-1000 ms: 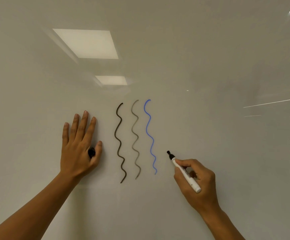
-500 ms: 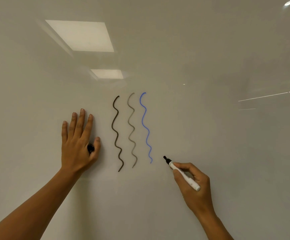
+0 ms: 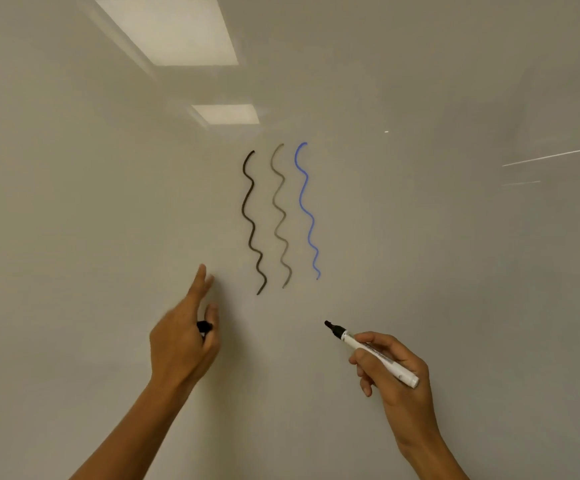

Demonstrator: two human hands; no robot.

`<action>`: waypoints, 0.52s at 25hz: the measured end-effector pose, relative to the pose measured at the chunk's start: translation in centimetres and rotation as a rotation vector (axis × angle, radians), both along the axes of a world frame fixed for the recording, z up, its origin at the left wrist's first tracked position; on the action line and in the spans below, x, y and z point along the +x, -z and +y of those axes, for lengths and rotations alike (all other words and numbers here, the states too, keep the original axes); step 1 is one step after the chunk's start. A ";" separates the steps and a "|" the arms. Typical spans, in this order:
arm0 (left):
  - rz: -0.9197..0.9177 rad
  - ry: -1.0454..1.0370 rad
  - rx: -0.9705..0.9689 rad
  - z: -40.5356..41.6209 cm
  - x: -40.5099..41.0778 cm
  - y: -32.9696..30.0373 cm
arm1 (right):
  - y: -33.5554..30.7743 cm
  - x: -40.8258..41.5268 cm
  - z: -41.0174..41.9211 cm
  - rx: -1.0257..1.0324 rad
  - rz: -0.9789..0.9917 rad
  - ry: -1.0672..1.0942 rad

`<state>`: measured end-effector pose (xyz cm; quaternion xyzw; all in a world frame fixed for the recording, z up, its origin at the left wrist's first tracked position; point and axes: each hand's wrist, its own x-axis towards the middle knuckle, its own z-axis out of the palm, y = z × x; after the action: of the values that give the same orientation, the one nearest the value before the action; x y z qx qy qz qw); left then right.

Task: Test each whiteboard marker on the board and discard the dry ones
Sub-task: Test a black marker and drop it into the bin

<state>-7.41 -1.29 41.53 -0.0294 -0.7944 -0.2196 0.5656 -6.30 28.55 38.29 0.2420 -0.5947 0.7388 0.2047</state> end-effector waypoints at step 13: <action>-0.428 0.147 0.233 5.5 4.8 10.4 | 8.5 5.2 -0.9 0.115 -0.164 -0.254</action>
<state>-2.57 4.17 31.17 0.0257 -0.8611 -0.3515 0.3664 -1.11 27.68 29.83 0.2656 -0.6155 0.7406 0.0463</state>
